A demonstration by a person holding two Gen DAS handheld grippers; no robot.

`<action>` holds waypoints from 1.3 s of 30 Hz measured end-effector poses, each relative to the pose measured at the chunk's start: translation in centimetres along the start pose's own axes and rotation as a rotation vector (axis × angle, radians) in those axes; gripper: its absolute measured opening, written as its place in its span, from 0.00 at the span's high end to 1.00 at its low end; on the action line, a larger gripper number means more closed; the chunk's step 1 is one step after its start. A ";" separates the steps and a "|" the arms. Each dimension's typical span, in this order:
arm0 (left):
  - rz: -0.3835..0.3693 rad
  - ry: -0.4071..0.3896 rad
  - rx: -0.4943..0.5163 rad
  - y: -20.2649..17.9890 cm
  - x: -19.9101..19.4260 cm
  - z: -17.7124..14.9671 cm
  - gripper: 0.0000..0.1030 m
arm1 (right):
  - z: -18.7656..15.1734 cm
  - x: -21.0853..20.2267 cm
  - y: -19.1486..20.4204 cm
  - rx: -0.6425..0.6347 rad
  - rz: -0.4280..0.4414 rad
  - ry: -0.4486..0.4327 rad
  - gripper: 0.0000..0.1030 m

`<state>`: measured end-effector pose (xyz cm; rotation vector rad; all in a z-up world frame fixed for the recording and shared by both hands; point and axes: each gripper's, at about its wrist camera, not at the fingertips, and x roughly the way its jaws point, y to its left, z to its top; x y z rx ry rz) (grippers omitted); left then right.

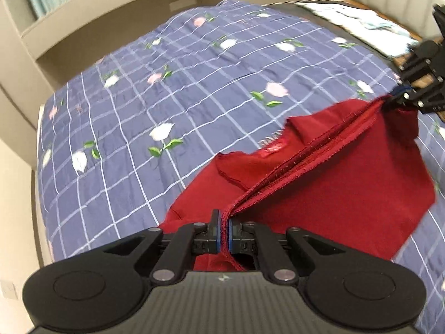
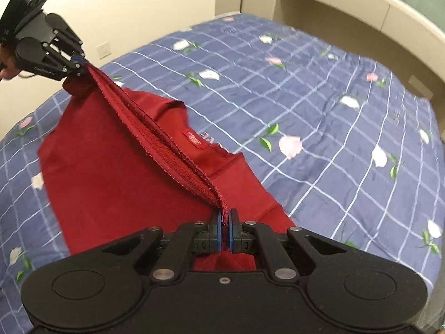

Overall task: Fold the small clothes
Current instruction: 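Carry the held side edge with both grippers across and lay it down, then open both grippers to release the folded sweater edge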

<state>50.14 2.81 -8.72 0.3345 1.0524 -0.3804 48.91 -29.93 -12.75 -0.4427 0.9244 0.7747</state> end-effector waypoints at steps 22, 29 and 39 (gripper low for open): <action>0.020 0.048 -0.168 3.2 6.7 1.5 0.93 | 1.1 5.6 -3.1 0.068 -0.019 0.014 0.92; 0.065 0.089 -0.276 3.9 10.2 0.7 0.62 | -0.1 7.0 -3.9 0.130 -0.089 0.008 0.52; 0.160 -0.041 -0.301 5.1 7.5 -0.8 0.11 | -1.9 5.3 -4.7 0.201 -0.250 -0.097 0.04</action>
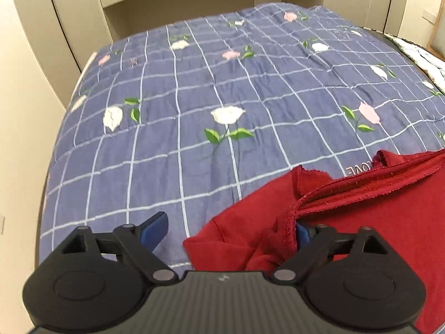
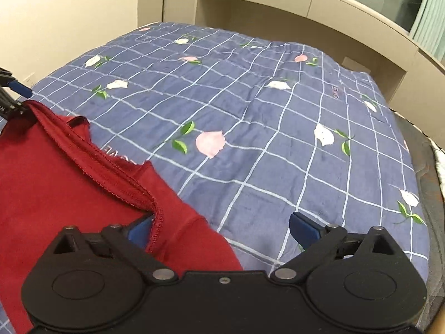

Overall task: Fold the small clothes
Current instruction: 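Open both grippers to release the folded sweater edge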

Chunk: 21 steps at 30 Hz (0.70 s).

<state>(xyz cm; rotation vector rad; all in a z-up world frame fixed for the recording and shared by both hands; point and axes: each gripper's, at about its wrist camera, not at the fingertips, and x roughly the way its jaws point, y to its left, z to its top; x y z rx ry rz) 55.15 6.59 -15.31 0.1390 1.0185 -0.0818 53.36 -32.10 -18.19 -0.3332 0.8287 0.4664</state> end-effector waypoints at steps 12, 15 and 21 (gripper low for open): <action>-0.110 0.072 -0.179 2.1 0.8 1.8 0.11 | 1.7 -0.7 -5.7 0.414 0.155 -0.054 0.01; -0.130 0.074 -0.199 2.5 0.8 2.3 0.08 | 1.7 -1.5 -5.5 0.366 0.113 -0.077 0.01; -0.147 0.135 -0.191 2.9 1.7 2.8 0.02 | -0.2 -1.9 -2.9 0.231 0.078 -0.065 0.01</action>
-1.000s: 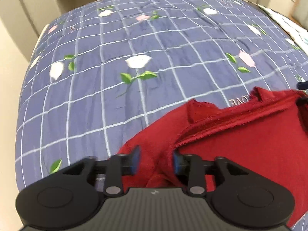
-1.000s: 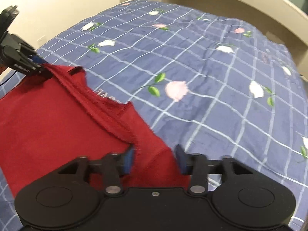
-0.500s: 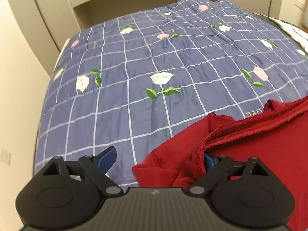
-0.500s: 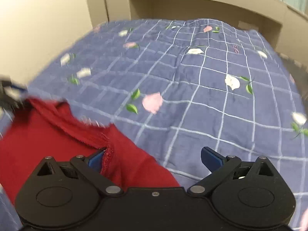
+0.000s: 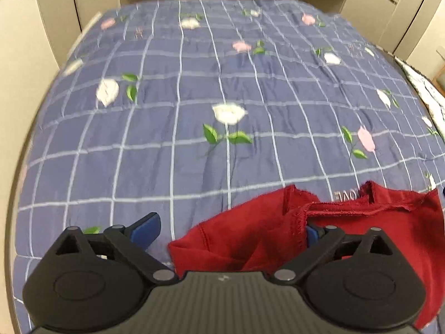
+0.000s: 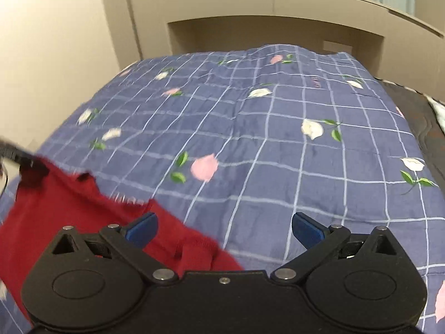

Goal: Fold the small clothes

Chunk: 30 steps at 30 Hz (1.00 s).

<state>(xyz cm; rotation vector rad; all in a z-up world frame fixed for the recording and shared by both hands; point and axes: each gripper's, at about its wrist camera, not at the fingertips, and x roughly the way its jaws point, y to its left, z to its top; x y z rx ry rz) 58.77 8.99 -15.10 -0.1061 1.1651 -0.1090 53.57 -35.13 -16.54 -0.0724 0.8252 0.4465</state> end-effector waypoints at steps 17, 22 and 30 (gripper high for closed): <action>0.079 -0.096 0.630 -5.8 -3.0 0.4 0.01 | -4.5 -1.2 6.5 -0.324 0.013 -0.033 0.01; -0.019 -0.086 0.649 -6.2 -3.4 -0.2 0.01 | -4.5 -1.2 8.3 -0.332 0.089 -0.063 0.01; -0.074 -0.022 0.546 -4.7 -2.4 -0.5 0.01 | -3.9 0.5 10.9 -0.345 0.100 -0.066 0.01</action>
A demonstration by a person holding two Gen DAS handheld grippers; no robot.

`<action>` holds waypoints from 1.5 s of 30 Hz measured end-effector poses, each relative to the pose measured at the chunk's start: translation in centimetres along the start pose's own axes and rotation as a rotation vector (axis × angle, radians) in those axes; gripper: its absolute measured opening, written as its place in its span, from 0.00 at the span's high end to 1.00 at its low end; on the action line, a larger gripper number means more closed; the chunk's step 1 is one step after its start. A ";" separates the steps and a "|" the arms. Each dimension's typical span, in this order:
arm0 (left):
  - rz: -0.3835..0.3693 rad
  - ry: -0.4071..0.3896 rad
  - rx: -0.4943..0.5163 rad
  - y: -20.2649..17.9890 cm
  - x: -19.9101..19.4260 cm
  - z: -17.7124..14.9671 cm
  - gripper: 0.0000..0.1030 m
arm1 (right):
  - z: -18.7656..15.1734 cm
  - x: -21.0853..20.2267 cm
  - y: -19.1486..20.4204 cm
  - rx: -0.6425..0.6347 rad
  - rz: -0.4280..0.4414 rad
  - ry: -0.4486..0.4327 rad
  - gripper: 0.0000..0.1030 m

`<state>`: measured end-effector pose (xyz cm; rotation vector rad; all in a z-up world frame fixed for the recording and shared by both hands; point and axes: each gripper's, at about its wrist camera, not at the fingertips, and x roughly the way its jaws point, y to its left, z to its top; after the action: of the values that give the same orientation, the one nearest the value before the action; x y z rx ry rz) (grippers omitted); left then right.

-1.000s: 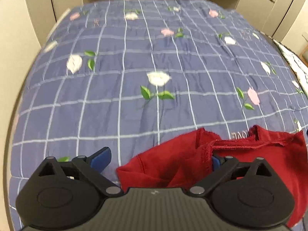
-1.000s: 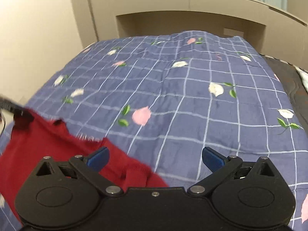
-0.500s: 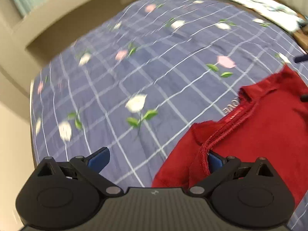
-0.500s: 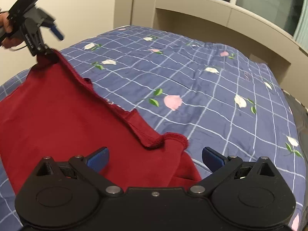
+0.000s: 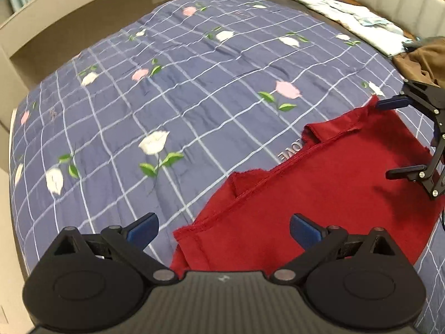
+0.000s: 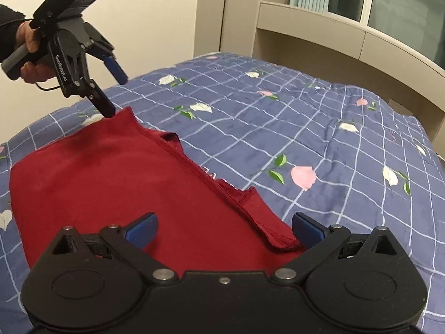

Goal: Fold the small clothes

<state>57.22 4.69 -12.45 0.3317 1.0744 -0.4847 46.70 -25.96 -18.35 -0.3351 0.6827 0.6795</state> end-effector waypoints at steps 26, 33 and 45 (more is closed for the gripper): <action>0.205 -0.044 -0.518 2.5 2.2 -9.8 0.01 | -5.3 -1.4 -6.1 0.180 -0.476 0.098 0.01; 0.193 -0.072 -0.719 3.4 1.5 -12.7 0.01 | -7.0 -3.0 -8.3 0.362 -0.627 0.109 0.01; 0.081 -0.174 -0.709 -3.0 -3.8 -18.2 0.01 | -9.6 -7.2 3.6 0.330 -0.352 0.061 0.01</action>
<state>40.42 11.73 -17.18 -0.2877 0.9911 -0.0389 35.67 -31.35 -20.79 -0.1641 0.7577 0.2165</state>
